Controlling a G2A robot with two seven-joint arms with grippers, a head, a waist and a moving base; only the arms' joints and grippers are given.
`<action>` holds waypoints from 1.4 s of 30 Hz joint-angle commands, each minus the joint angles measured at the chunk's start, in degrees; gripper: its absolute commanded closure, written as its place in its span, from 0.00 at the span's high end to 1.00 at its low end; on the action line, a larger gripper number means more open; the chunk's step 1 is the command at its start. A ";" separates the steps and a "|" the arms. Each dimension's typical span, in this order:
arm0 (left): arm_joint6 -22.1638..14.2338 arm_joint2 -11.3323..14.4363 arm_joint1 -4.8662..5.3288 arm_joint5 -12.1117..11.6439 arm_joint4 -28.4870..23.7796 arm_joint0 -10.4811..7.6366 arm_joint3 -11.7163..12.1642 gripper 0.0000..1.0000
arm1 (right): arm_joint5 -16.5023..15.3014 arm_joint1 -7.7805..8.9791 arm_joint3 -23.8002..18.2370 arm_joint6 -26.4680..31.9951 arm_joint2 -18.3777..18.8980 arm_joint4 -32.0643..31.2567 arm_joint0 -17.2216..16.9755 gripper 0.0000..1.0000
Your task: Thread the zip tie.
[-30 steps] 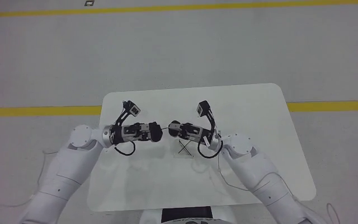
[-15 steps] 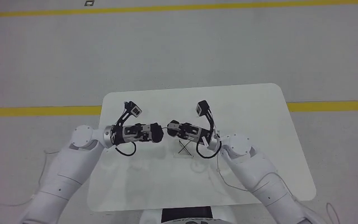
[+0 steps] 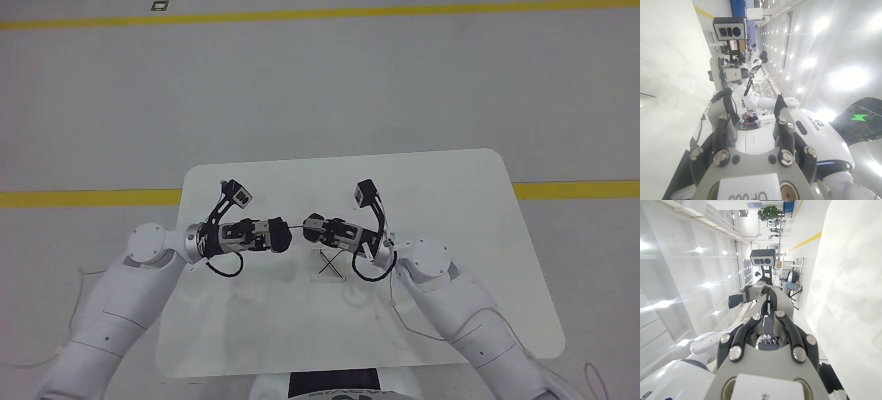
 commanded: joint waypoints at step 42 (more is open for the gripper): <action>0.45 1.29 -0.12 0.43 2.16 -0.75 0.63 0.29 | -1.23 0.30 -1.70 0.79 -0.79 -0.22 0.40 0.00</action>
